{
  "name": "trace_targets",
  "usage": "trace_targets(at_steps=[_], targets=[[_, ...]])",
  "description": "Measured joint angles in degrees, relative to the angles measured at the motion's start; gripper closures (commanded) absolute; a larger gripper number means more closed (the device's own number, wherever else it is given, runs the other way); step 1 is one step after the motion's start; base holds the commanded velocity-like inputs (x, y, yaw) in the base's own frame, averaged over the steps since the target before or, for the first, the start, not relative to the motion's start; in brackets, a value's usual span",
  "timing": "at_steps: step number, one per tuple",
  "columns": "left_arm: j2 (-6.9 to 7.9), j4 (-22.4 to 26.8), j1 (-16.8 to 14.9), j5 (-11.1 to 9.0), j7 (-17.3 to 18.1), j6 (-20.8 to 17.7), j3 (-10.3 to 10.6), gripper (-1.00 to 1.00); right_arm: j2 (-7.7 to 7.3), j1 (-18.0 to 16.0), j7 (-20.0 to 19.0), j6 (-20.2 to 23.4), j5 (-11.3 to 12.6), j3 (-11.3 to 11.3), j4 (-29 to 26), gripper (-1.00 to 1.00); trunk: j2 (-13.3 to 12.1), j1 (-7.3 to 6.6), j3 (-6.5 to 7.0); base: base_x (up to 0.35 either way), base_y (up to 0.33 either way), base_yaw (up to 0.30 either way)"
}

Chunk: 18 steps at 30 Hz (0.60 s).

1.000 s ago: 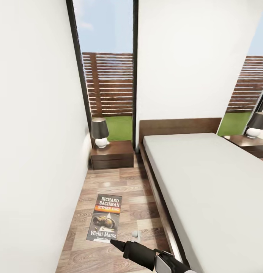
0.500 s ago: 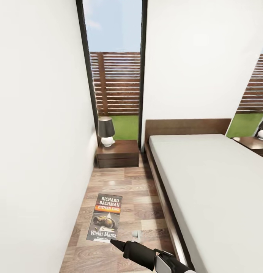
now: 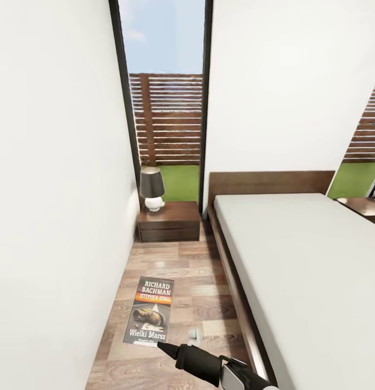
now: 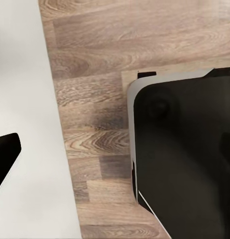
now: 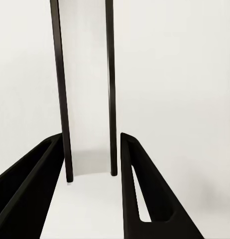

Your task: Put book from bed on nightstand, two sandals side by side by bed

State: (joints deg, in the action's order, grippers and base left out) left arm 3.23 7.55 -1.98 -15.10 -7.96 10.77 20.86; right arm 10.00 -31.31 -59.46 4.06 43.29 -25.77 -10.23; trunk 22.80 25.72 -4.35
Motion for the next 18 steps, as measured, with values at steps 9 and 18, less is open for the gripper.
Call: trace_targets(at_steps=[9,18], targets=[[-0.04,0.07,0.00,0.00,0.00,-0.02,0.04,-1.00,0.00,0.00,0.00,0.00,-0.22,0.00,0.01,1.00,0.00,0.00,0.00,0.308,0.000,0.001],[-0.03,0.06,0.00,0.00,0.00,-0.02,-0.08,-1.00,0.00,0.00,0.00,0.00,-0.52,-0.10,-0.03,1.00,0.00,-0.01,-0.01,0.327,0.002,0.000]])
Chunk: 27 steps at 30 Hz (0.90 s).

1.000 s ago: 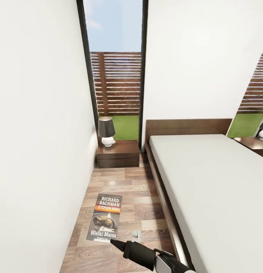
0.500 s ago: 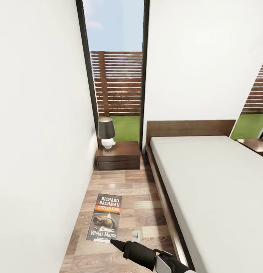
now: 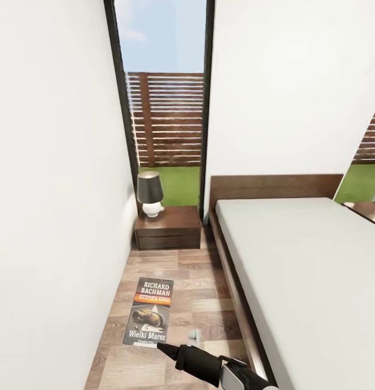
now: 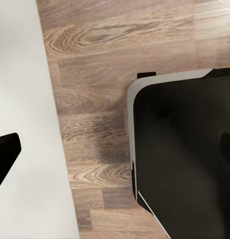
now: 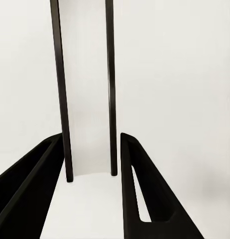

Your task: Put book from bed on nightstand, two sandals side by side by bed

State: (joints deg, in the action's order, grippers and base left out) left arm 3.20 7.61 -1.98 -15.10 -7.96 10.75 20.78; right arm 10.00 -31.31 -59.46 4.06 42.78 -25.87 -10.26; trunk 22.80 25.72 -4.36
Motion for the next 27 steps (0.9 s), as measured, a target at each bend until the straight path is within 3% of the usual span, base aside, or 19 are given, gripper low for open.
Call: trace_targets(at_steps=[27], targets=[[0.03,0.00,0.00,0.00,-0.01,0.00,-0.10,-1.00,0.00,0.00,0.06,0.00,-0.01,0.05,0.04,1.00,0.00,0.00,0.00,0.323,0.100,0.000]])
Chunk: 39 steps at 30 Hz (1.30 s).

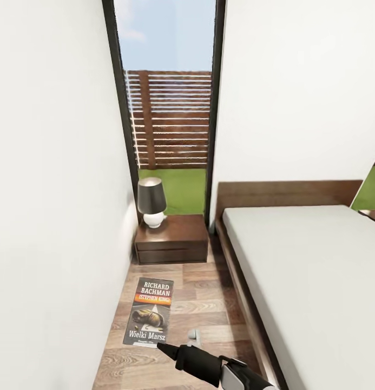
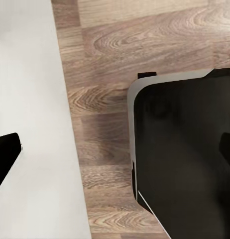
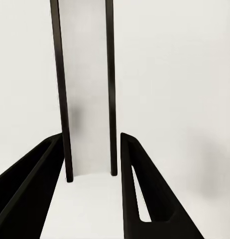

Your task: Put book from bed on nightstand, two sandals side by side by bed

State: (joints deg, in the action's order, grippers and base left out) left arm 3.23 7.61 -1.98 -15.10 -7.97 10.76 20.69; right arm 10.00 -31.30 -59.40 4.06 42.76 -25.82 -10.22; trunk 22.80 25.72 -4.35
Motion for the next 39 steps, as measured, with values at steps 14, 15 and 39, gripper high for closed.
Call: trace_targets(at_steps=[14,15,39], targets=[[0.00,-0.02,0.00,-0.09,0.00,0.00,-0.01,-1.00,0.00,0.00,0.03,0.00,-0.08,-0.01,-0.05,1.00,0.00,0.00,0.00,0.317,0.129,0.000],[0.00,-0.03,0.00,-0.07,0.00,0.00,-0.01,-1.00,0.00,0.00,0.03,0.00,-0.06,0.01,-0.04,1.00,0.00,0.00,0.00,0.312,0.129,0.000],[-0.07,0.03,0.00,-0.09,0.02,0.04,0.04,-1.00,0.00,0.02,0.03,0.00,0.02,-0.05,0.01,1.00,0.00,0.01,0.00,0.263,-0.007,0.000]])
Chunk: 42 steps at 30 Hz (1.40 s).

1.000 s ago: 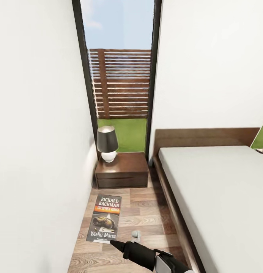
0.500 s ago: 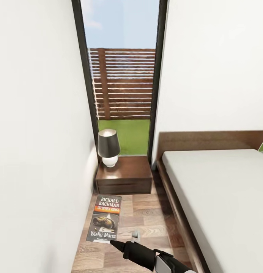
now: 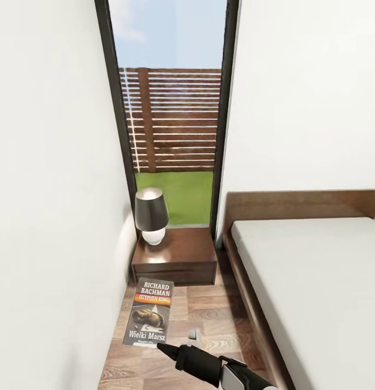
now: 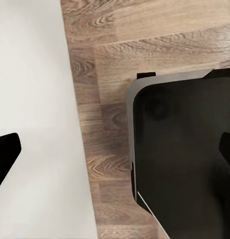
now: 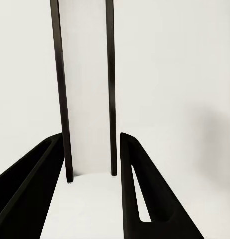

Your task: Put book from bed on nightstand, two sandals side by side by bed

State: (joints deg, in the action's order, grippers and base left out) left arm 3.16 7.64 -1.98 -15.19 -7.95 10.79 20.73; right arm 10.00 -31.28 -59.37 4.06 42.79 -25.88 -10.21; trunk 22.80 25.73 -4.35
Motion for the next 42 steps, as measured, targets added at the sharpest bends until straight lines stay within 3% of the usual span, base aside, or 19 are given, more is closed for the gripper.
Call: trace_targets(at_steps=[42], targets=[[0.07,0.00,0.00,-0.10,0.00,-0.03,-0.30,-1.00,0.00,-0.02,0.26,0.00,0.51,0.47,0.09,1.00,0.00,-0.01,0.00,0.258,0.008,0.000]])
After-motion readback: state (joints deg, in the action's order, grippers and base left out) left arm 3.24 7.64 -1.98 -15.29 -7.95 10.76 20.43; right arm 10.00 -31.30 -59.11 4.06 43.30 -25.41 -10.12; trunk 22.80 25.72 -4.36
